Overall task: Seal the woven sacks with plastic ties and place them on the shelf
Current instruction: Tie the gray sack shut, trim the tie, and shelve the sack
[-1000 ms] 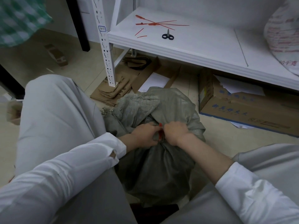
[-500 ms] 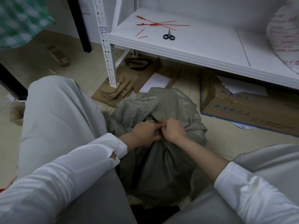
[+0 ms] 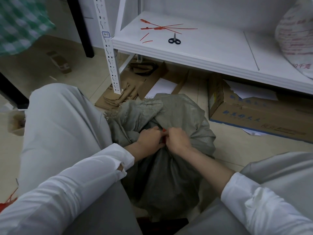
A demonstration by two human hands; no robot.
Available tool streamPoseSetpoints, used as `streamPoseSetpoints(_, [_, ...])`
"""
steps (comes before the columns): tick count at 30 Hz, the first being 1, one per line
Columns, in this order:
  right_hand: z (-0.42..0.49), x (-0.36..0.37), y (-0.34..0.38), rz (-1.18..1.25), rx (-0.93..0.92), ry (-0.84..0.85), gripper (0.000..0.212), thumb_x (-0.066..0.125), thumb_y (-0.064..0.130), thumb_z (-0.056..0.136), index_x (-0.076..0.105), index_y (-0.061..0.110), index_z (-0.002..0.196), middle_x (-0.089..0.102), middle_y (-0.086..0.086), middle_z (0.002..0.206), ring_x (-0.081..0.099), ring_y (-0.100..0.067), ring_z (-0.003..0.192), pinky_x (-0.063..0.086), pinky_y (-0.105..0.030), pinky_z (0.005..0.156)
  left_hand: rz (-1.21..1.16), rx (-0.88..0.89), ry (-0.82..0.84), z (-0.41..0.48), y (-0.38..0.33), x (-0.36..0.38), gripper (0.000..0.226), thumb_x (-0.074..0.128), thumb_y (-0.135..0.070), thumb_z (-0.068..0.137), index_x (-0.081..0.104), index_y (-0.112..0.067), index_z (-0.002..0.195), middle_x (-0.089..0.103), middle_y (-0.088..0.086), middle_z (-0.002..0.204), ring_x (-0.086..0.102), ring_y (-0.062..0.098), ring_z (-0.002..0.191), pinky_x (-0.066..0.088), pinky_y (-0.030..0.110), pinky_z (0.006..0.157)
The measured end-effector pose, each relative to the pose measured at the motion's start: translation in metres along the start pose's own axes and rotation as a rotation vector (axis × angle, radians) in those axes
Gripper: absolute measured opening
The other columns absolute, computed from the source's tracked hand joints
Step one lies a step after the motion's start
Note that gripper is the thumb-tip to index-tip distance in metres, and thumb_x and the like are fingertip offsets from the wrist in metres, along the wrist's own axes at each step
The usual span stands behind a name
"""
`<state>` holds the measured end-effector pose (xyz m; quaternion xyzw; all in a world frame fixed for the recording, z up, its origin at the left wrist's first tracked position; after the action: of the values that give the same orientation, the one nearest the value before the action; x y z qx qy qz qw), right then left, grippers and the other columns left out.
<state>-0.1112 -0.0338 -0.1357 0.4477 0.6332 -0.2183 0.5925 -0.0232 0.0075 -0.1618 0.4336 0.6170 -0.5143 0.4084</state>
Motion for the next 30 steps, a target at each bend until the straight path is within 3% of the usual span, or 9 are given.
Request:
streamPoseSetpoints(5, [0.011,-0.028,-0.01,-0.02,-0.058,-0.006,0.017,0.058,0.028,0.091,0.067,0.016,0.097,0.067,-0.014,0.105,0.062,-0.035,0.1,0.051,-0.038,0.078,-0.047,-0.026,0.043,0.003,0.01,-0.011,0.048,0.06,-0.049,0.086,0.055,-0.034,0.132,0.052,0.007,0.113,0.059,0.028,0.102,0.045,0.032,0.079])
streamPoseSetpoints(7, [0.015,-0.044,-0.014,0.098,-0.06,-0.052,0.003,0.068,0.026,0.086,0.069,0.023,0.085,0.07,-0.002,0.095,0.066,-0.023,0.093,0.055,-0.038,0.08,0.012,-0.027,0.002,0.002,0.009,-0.014,0.043,0.057,-0.05,0.088,0.059,-0.035,0.129,0.054,0.005,0.114,0.06,0.027,0.099,0.044,0.031,0.076])
streamPoseSetpoints(11, [0.016,-0.072,-0.023,0.37,-0.054,-0.117,0.017,0.078,0.016,0.079,0.064,0.025,0.076,0.068,0.008,0.079,0.063,-0.003,0.074,0.053,-0.021,0.073,0.017,-0.016,-0.091,0.002,0.002,-0.026,0.031,0.054,-0.05,0.09,0.07,-0.029,0.107,0.058,0.001,0.109,0.062,0.021,0.089,0.05,0.031,0.073])
streamPoseSetpoints(19, [0.012,-0.091,-0.032,0.664,-0.017,-0.235,0.012,0.076,0.012,0.081,0.067,0.021,0.083,0.07,0.001,0.068,0.065,-0.008,0.061,0.053,-0.023,0.067,-0.143,0.034,-0.218,0.007,-0.014,-0.067,0.023,0.06,-0.037,0.091,0.072,-0.024,0.105,0.066,-0.005,0.107,0.063,0.016,0.094,0.051,0.031,0.073])
streamPoseSetpoints(24, [0.01,-0.103,-0.031,0.696,-0.037,-0.28,0.006,0.07,0.014,0.086,0.068,0.014,0.091,0.071,-0.002,0.071,0.067,-0.014,0.064,0.055,-0.026,0.069,-0.186,0.057,-0.302,0.01,-0.012,-0.1,0.015,0.066,-0.032,0.088,0.073,-0.019,0.091,0.062,-0.007,0.088,0.054,0.01,0.077,0.05,0.031,0.069])
streamPoseSetpoints(26, [0.013,-0.102,-0.029,0.685,-0.036,-0.29,0.003,0.07,0.014,0.087,0.068,0.014,0.089,0.071,-0.003,0.071,0.066,-0.012,0.062,0.055,-0.026,0.067,-0.188,0.057,-0.304,0.013,-0.011,-0.111,0.023,0.066,-0.028,0.086,0.066,-0.012,0.069,0.064,-0.001,0.074,0.057,0.014,0.066,0.053,0.035,0.064])
streamPoseSetpoints(28, [0.018,-0.099,-0.025,0.667,-0.033,-0.286,0.002,0.069,0.014,0.087,0.068,0.015,0.087,0.071,-0.002,0.073,0.065,-0.012,0.061,0.053,-0.025,0.063,-0.227,0.073,-0.309,0.016,-0.011,-0.12,0.037,0.065,-0.022,0.084,0.049,-0.014,0.051,0.053,0.002,0.055,0.051,0.016,0.054,0.05,0.035,0.056])
streamPoseSetpoints(30, [0.025,-0.098,-0.019,0.66,-0.027,-0.282,0.005,0.069,0.014,0.087,0.067,0.017,0.084,0.069,0.0,0.075,0.064,-0.011,0.064,0.05,-0.024,0.06,-0.246,0.089,-0.339,0.018,-0.012,-0.133,0.042,0.064,-0.019,0.082,0.039,-0.02,0.049,0.049,0.001,0.053,0.049,0.016,0.053,0.047,0.035,0.055])
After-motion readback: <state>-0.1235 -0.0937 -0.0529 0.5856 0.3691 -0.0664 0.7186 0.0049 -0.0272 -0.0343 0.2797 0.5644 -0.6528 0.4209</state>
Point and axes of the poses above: each hand's wrist, its own z-axis towards the middle knuckle, its own x-axis out of the palm, y = z × x, the point moved 6 cm from there along z, towards the middle knuckle
